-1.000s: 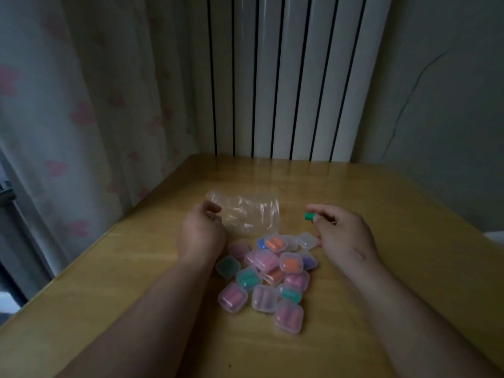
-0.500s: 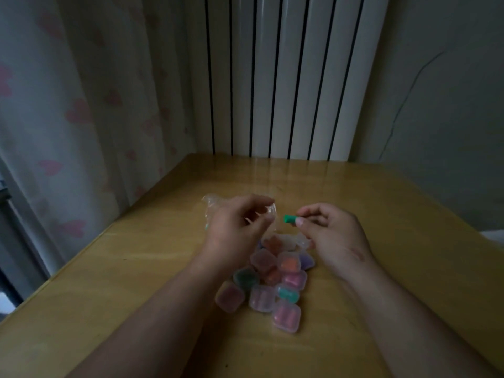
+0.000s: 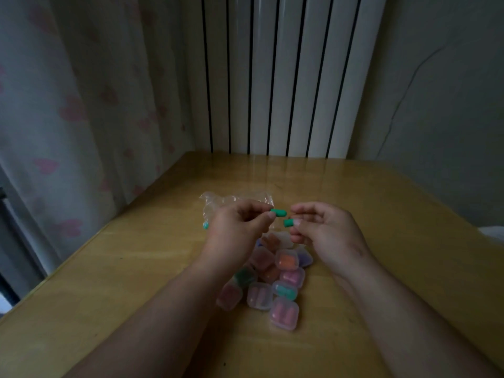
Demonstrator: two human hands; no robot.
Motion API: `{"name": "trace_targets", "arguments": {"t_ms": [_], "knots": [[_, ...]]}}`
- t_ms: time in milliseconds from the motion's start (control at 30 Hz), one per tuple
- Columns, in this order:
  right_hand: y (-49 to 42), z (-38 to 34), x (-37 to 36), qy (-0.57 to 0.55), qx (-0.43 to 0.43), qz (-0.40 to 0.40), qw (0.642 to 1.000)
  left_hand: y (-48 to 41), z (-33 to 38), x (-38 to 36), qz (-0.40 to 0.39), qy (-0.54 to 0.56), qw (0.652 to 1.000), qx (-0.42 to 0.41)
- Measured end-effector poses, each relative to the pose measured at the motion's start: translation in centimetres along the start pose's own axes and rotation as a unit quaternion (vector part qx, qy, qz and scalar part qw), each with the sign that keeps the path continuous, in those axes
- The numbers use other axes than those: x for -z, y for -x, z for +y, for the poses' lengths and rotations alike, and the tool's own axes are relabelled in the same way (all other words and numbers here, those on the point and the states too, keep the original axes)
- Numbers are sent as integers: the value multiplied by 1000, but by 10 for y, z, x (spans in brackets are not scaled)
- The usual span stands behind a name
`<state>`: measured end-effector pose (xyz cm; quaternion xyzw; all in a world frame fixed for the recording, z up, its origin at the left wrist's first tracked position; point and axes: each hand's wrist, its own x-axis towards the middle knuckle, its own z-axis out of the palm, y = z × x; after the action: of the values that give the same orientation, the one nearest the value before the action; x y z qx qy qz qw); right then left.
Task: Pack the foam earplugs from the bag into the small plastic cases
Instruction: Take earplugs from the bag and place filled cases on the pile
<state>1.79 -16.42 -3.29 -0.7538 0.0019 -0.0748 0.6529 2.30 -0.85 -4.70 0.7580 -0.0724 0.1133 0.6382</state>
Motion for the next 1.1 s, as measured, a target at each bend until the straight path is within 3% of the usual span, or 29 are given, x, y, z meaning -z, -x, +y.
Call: {"name": "trace_targets", "arguments": {"t_ms": [367, 533, 633, 700, 833, 1100], "knots": [[4, 0, -2, 10, 37, -29, 999, -3, -8, -5, 0, -46, 999, -22], [-2, 4, 1, 56, 43, 37, 997, -11, -12, -11, 1, -136, 990, -47], [-9, 11, 6, 86, 38, 67, 993, -13, -12, -16, -28, -321, 941, -103], [-14, 17, 9, 102, 36, 86, 990, -14, -11, -19, -87, -409, 900, -119], [-22, 25, 12, 107, 30, 107, 988, -17, -10, -18, -197, -417, 884, -75], [-24, 22, 12, 106, 27, 110, 988, -20, -7, -13, -256, -485, 833, -66]]}}
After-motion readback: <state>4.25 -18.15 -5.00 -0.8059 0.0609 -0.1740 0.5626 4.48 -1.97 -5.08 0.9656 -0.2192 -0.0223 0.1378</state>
